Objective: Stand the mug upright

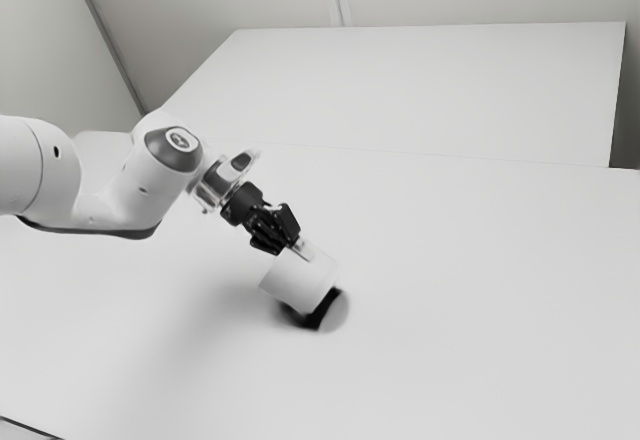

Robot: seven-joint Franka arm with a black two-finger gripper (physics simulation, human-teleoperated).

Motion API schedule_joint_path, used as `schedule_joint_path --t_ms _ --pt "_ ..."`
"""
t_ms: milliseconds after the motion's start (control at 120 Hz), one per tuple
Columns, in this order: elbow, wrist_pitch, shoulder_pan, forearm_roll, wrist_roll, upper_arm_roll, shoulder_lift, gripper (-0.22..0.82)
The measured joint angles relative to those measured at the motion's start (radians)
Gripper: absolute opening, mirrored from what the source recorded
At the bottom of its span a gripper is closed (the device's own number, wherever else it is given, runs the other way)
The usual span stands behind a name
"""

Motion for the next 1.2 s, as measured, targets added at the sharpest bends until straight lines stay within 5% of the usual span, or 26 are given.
schedule_joint_path --t_ms 258,600,825,1200 --pt "0.011 0.027 0.023 0.115 -0.023 -0.015 -0.081 -0.18" --pt "-0.042 0.121 0.02 0.724 -0.088 -0.029 -0.233 -0.18" --pt "-0.049 0.148 -0.014 0.976 -0.194 -0.042 -0.174 -0.18" --pt "-0.029 0.251 -0.007 1.037 -0.33 -0.042 -0.052 -0.18"
